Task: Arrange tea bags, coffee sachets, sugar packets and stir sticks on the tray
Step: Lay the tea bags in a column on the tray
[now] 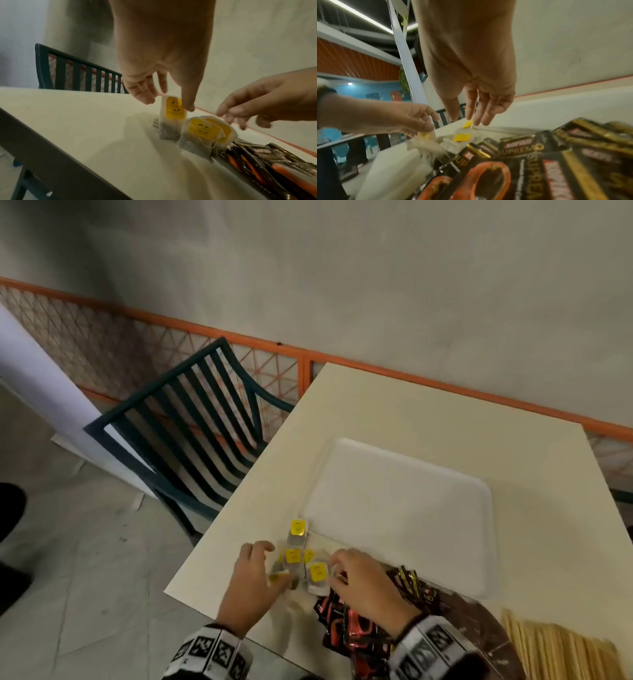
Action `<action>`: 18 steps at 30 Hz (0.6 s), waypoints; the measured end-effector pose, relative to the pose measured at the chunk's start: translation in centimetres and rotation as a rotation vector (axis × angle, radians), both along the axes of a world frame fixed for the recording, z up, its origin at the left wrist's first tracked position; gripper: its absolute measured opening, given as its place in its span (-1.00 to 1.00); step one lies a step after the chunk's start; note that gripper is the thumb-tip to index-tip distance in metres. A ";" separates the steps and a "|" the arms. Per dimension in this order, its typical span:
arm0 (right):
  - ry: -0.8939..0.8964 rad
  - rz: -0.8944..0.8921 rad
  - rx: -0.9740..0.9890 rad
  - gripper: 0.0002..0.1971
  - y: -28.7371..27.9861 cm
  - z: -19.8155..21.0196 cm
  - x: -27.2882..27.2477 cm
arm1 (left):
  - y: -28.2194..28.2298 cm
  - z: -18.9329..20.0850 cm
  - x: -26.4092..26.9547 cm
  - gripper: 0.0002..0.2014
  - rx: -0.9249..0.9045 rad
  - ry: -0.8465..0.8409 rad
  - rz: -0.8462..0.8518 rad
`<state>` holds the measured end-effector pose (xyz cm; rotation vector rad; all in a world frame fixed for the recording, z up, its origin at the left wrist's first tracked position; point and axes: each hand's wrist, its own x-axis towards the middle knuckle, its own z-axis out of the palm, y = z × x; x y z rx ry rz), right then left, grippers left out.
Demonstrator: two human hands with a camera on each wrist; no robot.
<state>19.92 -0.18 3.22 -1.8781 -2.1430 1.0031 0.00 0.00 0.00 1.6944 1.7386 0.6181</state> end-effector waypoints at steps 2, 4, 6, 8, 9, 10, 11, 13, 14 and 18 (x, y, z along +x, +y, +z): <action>-0.125 -0.004 0.008 -0.58 1.0 -1.1 -1.3 | 0.3 0.0 -0.2 -0.39 -0.077 -0.007 0.003; -0.264 0.013 -0.003 -0.47 1.5 -1.8 -2.2 | 0.5 0.2 -0.2 -0.78 -0.140 0.052 -0.068; -0.327 -0.008 -0.019 -0.44 1.9 -2.5 -2.6 | 0.9 0.0 -0.8 -0.90 -0.104 0.059 -0.077; -0.337 -0.022 -0.011 -0.47 2.1 -2.9 -2.7 | 0.9 0.1 -1.4 -0.83 -0.063 0.005 -0.041; -0.312 -0.042 -0.007 -0.49 2.1 -2.9 -2.8 | 0.8 0.5 -1.6 -0.82 -0.057 -0.043 -0.020; -0.277 -0.063 -0.013 -0.52 2.2 -2.9 -2.9 | 0.6 0.8 -1.8 -0.81 -0.054 -0.097 0.002; -0.228 -0.082 -0.014 -0.56 2.3 -2.7 -3.0 | 0.5 1.0 -2.0 -0.80 -0.077 -0.156 0.028; -0.114 -0.122 0.000 -0.66 2.4 -2.4 -2.9 | 0.3 1.3 -2.2 -0.79 -0.153 -0.285 0.079; -0.044 -0.143 0.009 -0.69 2.4 -2.2 -2.7 | 0.3 1.2 -2.2 -0.80 -0.186 -0.365 0.105; 0.314 -0.279 0.021 -0.68 2.3 -0.4 -1.4 | 0.2 2.2 -1.4 -0.90 -0.330 -0.708 0.235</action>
